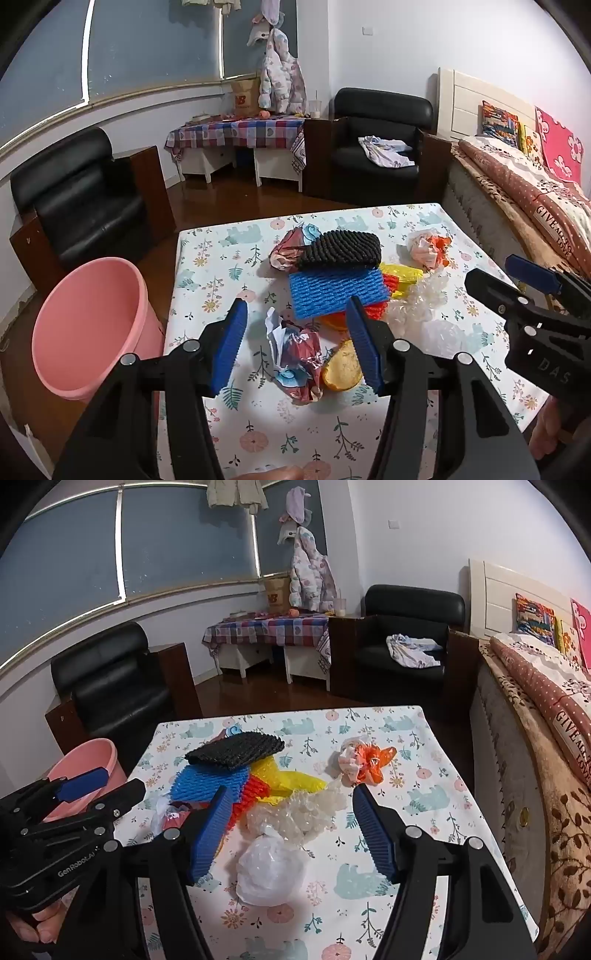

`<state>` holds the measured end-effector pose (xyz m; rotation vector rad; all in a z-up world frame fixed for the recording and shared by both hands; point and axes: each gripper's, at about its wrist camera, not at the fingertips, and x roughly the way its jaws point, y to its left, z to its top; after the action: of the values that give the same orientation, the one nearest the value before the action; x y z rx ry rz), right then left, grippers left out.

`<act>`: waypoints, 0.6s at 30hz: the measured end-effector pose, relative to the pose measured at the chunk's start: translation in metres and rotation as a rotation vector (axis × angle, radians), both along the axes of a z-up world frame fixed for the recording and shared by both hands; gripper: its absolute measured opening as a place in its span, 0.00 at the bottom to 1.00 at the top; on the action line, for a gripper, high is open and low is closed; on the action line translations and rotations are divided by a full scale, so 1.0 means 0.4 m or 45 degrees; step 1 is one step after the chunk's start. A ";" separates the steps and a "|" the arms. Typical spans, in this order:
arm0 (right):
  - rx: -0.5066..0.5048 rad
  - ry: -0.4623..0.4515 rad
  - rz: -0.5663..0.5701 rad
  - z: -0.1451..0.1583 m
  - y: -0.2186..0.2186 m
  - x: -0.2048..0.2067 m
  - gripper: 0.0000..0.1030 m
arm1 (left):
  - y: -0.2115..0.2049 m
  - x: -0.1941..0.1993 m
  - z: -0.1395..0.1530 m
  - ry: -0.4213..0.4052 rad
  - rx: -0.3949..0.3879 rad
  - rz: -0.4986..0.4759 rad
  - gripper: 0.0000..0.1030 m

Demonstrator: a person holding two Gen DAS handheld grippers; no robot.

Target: Collect trash

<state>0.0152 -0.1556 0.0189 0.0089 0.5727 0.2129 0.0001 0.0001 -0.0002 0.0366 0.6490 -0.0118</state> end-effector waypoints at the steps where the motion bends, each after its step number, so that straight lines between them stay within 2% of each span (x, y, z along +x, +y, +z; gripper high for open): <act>1: -0.001 -0.001 -0.005 -0.001 0.000 -0.001 0.65 | 0.000 0.001 -0.001 0.003 -0.001 0.001 0.55; 4: -0.001 0.022 -0.013 -0.007 -0.002 0.001 0.65 | -0.001 0.001 -0.001 -0.003 -0.001 0.002 0.55; 9: -0.012 -0.009 -0.005 0.004 0.010 -0.009 0.65 | -0.003 0.005 -0.002 0.003 -0.004 0.008 0.55; 11: -0.015 -0.008 -0.013 0.001 0.014 -0.004 0.65 | 0.011 -0.021 0.002 -0.003 -0.007 0.007 0.55; 18: 0.041 0.018 -0.034 0.004 0.006 -0.023 0.65 | 0.016 -0.015 0.003 -0.004 -0.009 0.022 0.55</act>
<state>0.0060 -0.1531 0.0204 0.0494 0.5830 0.1964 -0.0060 0.0064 0.0010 0.0241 0.6463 0.0028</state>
